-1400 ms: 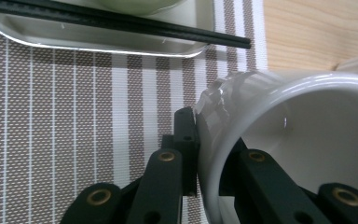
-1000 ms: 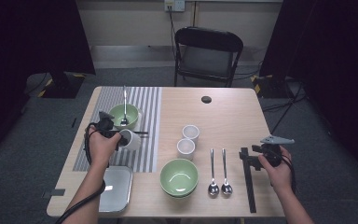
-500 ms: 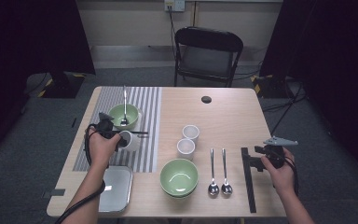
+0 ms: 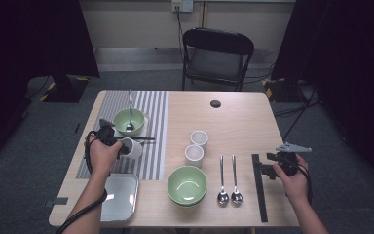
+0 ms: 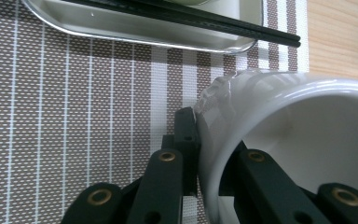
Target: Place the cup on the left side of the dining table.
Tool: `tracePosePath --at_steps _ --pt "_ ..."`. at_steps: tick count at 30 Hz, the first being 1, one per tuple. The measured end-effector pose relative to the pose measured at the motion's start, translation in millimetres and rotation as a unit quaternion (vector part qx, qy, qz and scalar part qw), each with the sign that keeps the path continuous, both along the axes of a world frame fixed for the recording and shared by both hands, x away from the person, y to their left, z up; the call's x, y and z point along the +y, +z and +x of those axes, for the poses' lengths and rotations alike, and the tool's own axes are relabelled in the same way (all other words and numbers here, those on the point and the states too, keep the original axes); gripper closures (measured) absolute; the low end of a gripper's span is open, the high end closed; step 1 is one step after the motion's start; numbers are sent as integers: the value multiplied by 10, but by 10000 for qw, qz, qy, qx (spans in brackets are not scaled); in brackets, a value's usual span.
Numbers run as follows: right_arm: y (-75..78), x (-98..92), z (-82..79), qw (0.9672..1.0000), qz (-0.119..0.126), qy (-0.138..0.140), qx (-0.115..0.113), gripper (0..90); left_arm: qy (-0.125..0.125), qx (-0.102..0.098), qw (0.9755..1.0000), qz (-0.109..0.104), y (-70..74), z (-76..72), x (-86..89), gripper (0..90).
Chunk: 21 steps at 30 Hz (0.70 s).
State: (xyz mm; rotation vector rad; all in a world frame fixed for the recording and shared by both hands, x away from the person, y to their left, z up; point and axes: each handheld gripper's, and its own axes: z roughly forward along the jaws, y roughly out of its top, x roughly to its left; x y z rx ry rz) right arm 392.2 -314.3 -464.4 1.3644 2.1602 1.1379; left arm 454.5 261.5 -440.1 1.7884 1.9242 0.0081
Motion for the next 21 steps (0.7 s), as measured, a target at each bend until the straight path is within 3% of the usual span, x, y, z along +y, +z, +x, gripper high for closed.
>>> tracePosePath --at_steps 6,21 --pt "-11 11 5 10000 -25 19 11 258 -83 45 10000 26 -10 0 33 840" --pt "-8 48 25 10000 16 77 13 257 60 111 9999 91 -30 -1 61 841"
